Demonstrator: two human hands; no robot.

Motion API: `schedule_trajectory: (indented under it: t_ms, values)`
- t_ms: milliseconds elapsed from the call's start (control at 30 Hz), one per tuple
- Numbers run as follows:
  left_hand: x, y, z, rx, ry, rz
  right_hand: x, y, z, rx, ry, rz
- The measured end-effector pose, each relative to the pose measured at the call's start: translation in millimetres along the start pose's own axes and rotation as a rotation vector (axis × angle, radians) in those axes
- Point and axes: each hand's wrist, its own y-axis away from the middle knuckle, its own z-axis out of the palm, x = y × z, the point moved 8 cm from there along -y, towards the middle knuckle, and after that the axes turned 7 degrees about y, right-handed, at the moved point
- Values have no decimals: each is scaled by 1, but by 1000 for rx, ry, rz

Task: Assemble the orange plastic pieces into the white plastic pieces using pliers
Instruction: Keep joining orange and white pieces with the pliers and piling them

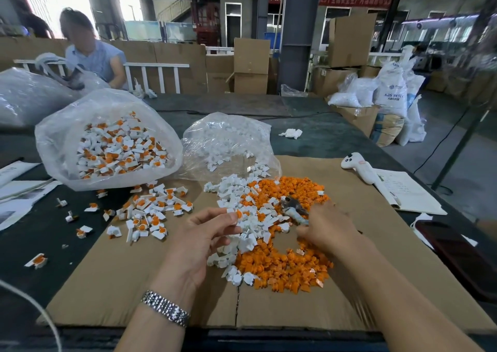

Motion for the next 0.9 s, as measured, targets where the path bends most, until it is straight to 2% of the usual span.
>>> schedule_trajectory:
  t_ms: [100, 167, 233, 267, 367, 400, 467, 667, 800, 900]
  values:
    - [1, -2, -5, 47, 39, -15, -1, 2, -14, 52, -71, 18]
    - [1, -4, -7, 58, 75, -18, 0, 7, -31, 100, -247, 18]
    - [3, -5, -6, 47, 94, -11, -4, 14, -46, 68, -448, -30]
    - [4, -6, -5, 40, 97, -2, -10, 18, -49, -10, -571, -79]
    - [6, -6, -1, 28, 116, 24, -44, 44, -48, -381, -877, -248]
    - [8, -6, 0, 25, 122, 31, -54, 53, -46, -460, -881, -287]
    - [13, -6, 2, 23, 130, 52, -67, 63, -48, -489, -808, -331]
    - [24, -3, 4, 42, 122, 104, -86, 77, -60, -432, -722, -388]
    - [24, -3, 4, 43, 78, 118, -92, 81, -58, -418, -765, -409]
    - [21, -2, 3, 55, 65, 108, -95, 82, -57, -330, -691, -415]
